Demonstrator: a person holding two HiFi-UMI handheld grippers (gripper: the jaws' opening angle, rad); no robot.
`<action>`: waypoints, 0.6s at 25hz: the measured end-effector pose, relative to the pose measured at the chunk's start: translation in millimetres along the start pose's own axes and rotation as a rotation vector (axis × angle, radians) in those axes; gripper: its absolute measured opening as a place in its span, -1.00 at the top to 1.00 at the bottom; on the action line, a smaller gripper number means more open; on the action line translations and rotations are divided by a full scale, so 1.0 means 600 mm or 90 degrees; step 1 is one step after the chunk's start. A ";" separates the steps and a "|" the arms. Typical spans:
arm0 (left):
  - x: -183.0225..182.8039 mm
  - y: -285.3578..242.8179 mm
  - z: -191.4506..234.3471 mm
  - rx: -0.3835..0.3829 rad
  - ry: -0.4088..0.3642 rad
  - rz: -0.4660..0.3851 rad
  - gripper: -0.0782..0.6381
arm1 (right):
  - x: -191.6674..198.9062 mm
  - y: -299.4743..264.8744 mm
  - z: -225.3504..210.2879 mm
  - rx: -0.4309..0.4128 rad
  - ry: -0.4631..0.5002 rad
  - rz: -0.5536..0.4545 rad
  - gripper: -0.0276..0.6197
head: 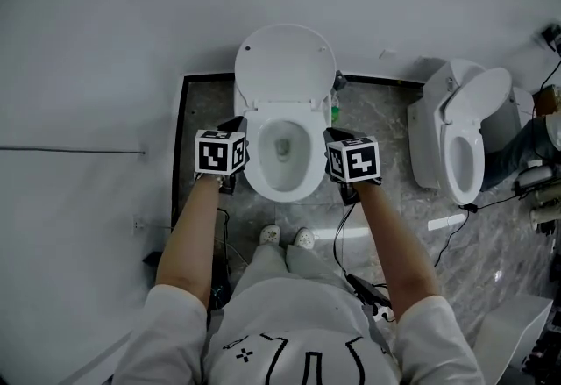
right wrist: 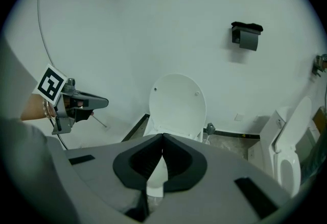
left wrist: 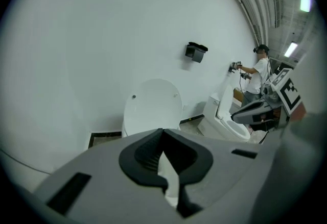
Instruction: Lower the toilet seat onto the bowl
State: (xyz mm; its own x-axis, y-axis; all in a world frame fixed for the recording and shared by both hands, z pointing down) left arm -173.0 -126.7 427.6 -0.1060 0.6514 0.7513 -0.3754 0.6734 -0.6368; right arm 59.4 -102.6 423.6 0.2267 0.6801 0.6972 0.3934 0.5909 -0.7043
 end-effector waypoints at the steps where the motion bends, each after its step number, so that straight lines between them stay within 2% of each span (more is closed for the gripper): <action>1: -0.013 0.010 -0.004 -0.001 -0.009 -0.014 0.76 | -0.009 0.013 -0.002 0.003 0.004 -0.011 0.83; 11: -0.116 0.108 -0.033 -0.012 -0.106 -0.126 0.76 | -0.094 0.124 -0.014 0.041 0.024 -0.128 0.83; 15: -0.142 0.146 -0.041 -0.023 -0.121 -0.170 0.76 | -0.125 0.166 -0.015 0.048 0.016 -0.183 0.83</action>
State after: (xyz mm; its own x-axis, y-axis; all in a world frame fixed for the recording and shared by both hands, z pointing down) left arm -174.4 -114.6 303.6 -0.1797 0.3757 0.9091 -0.3805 0.8257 -0.4164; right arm 89.7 -98.7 302.5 0.1377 0.4703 0.8717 0.3779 0.7886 -0.4852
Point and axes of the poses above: the fingertips, and each gripper's own axes: y backward along the fingers, z to its left, x out of its underside, the point moved 4 cm from there along y, backward along the fingers, and after that the axes turned 1 degree about y, right-handed, at the moved point
